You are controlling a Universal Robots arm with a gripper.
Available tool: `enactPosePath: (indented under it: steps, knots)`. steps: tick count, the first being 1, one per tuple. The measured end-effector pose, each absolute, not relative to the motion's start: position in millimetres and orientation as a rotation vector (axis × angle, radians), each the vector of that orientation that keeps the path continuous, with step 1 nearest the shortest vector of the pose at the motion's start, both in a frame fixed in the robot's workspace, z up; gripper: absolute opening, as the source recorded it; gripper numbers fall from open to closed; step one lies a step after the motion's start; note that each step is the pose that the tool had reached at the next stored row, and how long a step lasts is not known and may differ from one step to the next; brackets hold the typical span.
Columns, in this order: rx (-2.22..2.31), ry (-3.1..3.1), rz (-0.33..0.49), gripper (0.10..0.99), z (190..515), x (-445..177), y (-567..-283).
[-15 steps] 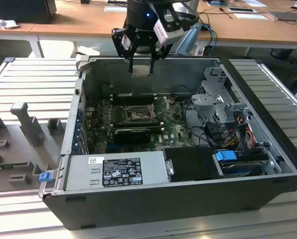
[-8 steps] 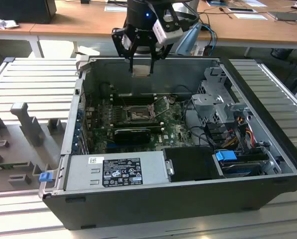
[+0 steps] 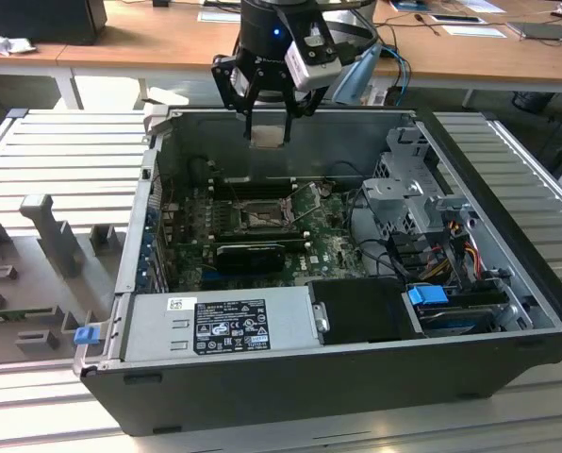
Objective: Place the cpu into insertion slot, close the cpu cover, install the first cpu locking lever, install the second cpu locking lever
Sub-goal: 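Place the cpu into insertion slot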
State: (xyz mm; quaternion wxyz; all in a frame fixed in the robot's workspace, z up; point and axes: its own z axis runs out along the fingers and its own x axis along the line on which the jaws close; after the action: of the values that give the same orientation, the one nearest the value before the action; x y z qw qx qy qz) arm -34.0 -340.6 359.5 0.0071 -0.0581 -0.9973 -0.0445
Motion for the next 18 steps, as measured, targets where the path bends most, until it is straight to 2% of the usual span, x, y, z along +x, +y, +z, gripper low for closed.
enactPosePath:
  steps: [18]
  knots:
    - [-0.491, -3.094, -0.141, 0.529, 358.5, -34.0, -340.6]
